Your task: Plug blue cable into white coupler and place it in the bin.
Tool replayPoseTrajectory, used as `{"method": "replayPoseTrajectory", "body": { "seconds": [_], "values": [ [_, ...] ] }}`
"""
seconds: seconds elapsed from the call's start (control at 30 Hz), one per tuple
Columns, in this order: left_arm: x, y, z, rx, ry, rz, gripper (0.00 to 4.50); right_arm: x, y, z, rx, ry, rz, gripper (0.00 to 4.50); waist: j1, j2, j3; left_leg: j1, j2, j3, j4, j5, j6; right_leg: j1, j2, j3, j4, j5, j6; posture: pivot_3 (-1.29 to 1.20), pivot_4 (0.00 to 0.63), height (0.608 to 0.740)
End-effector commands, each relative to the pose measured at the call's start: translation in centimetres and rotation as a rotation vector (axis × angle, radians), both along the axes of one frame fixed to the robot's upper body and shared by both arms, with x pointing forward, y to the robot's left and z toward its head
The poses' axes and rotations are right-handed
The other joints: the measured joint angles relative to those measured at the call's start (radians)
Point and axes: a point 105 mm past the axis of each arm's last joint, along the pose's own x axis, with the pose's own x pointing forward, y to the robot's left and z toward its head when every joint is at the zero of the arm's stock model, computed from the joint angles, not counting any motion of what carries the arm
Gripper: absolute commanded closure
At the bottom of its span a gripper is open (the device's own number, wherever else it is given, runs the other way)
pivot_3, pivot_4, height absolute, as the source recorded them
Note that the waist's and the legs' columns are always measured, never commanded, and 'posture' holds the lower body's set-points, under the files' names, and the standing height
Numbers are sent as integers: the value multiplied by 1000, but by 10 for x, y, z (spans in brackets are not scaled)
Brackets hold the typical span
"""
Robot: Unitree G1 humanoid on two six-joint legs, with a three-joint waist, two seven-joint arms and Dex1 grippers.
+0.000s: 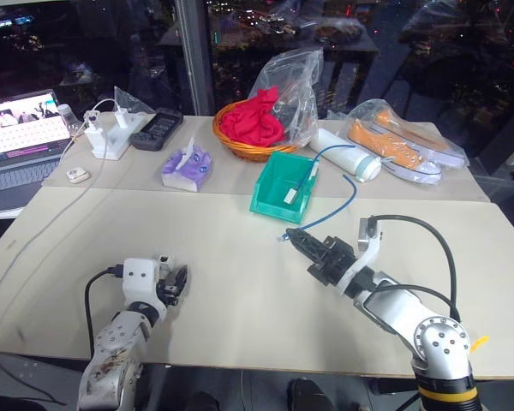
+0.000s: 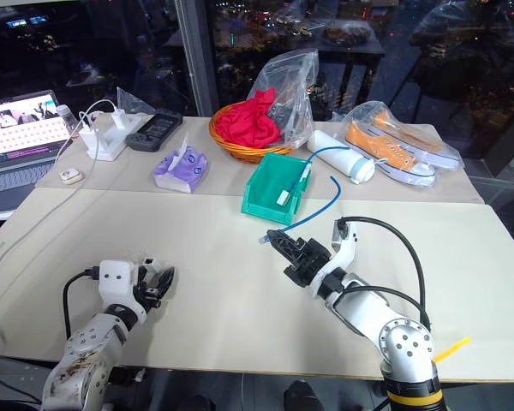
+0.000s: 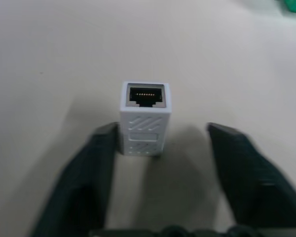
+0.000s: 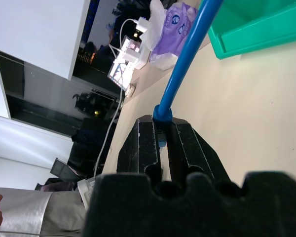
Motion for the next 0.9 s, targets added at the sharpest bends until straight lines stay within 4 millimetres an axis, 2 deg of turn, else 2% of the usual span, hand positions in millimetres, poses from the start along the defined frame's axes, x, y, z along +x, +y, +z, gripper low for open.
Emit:
{"method": "replayPoseTrajectory", "body": {
  "seconds": [0.03, 0.1, 0.13, 0.37, 0.5, 0.57, 0.67, 0.77, 0.8, 0.9],
  "values": [
    [0, -9, 11, -17, -33, -31, 3143, -2, -3, 12, 14, -50, -8, 4500, -1, 0, 0, 0, 0, 0, 0, 0, 0, 0, 0, 0, 0, 0, 0, 0, 150, 723],
    [0, -9, 13, -16, -32, -31, 3786, -2, -3, 12, 13, -49, -10, 4500, -1, 0, 0, 0, 0, 0, 0, 0, 0, 0, 0, 0, 0, 0, 0, 0, 150, 723],
    [0, -8, 13, -15, -32, -30, 3874, -2, -3, 11, 14, -48, -10, 4500, -2, 0, 0, 0, 0, 0, 0, 0, 0, 0, 0, 0, 0, 0, 0, 0, 150, 723],
    [4, -10, 21, 24, -54, -56, 3875, -2, -3, 10, 11, -47, -16, 4500, -1, 0, 0, 0, 0, 0, 0, 0, 0, 0, 0, 0, 0, 0, 0, 0, 150, 723],
    [12, -24, 38, 107, -134, -163, 3875, -3, -2, 10, -7, -60, -23, 4500, 0, 0, 0, 0, 0, 0, 0, 0, 0, 0, 0, 0, 0, 0, 0, 0, 150, 723],
    [15, -39, 46, 129, -173, -262, 3875, -3, -2, 10, -30, -72, -27, 4500, 0, 0, 0, 0, 0, 0, 0, 0, 0, 0, 0, 0, 0, 0, 0, 0, 150, 723],
    [13, -82, 49, 153, -214, -530, 3875, -3, -3, 11, -62, -104, -53, 4500, 3, 0, 0, -1, 0, 0, 0, 0, 0, 0, 0, 0, -1, 0, 0, 0, 150, 723],
    [18, -110, 26, 200, -174, -678, 3875, -4, -9, 16, -92, -144, -95, 4500, 5, 1, 0, -1, 0, 0, 0, 0, 0, 0, 0, 0, -2, 0, 0, 0, 150, 723],
    [20, -115, 21, 206, -164, -698, 3875, -4, -10, 16, -104, -153, -103, 4500, 5, 1, 0, -1, 0, 0, 0, 0, 0, 0, 0, 0, -2, 0, 0, 0, 150, 723],
    [16, -142, 4, 201, -143, -819, 3875, -4, -22, 16, -182, -174, -178, 4500, -1, 1, 0, -1, 0, 0, 0, 0, 0, 0, 0, 0, -2, 0, 0, 0, 150, 723]
  ]
}}
